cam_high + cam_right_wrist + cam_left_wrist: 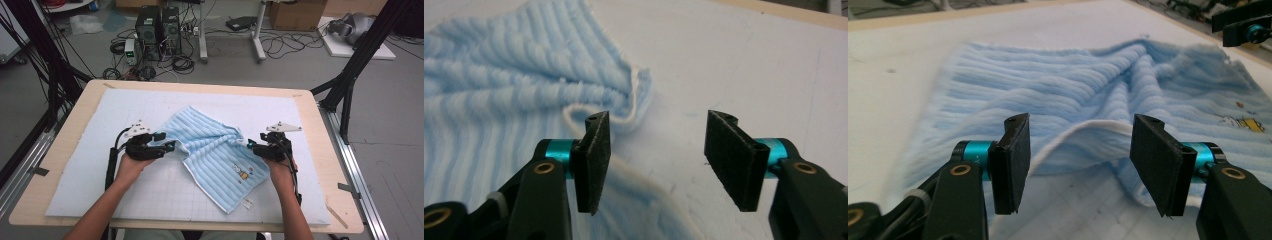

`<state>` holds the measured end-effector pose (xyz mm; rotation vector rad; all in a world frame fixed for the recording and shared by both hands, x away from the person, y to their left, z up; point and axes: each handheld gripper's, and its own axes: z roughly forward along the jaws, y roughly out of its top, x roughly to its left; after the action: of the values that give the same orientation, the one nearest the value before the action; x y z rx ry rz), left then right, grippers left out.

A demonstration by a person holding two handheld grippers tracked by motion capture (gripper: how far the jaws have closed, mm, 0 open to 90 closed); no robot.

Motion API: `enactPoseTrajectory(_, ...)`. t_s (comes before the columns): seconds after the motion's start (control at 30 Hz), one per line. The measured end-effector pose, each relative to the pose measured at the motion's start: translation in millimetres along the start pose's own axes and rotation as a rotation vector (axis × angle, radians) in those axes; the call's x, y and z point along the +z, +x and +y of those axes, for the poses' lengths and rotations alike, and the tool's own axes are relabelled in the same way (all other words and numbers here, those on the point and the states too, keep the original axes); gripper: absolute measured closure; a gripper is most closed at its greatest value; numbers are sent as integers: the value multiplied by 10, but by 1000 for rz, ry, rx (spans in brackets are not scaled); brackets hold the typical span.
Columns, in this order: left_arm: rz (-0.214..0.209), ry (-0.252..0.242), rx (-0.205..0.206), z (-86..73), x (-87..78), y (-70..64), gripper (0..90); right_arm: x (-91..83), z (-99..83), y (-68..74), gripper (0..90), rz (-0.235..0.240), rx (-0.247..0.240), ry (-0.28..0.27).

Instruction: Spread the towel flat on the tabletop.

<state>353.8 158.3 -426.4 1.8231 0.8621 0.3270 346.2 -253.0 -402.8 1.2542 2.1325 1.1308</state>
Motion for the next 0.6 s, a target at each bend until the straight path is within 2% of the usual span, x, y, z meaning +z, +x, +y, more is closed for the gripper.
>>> enactPoseTrajectory(0.07,8,24,11,-9,94,-57,416,-46,-82,13,415,16,-19,-1)
enactPoseTrajectory(0.17,17,27,6,-2,230,-129,417,-86,-187,18,413,20,-26,12)
enactPoseTrajectory(0.27,36,46,28,36,369,-209,417,-100,-235,0,411,32,-29,18)
enactPoseTrajectory(0.4,91,103,70,41,575,-286,440,-101,-249,-17,407,40,-16,9)
enactPoseTrajectory(0.5,150,161,111,0,664,-285,595,-103,-253,-14,404,46,-12,10)
enactPoseTrajectory(0.53,149,155,105,4,662,-276,661,-101,-256,-16,402,49,-14,9)
enactPoseTrajectory(0.6,152,149,121,14,638,-261,746,-95,-264,-20,401,51,-15,10)
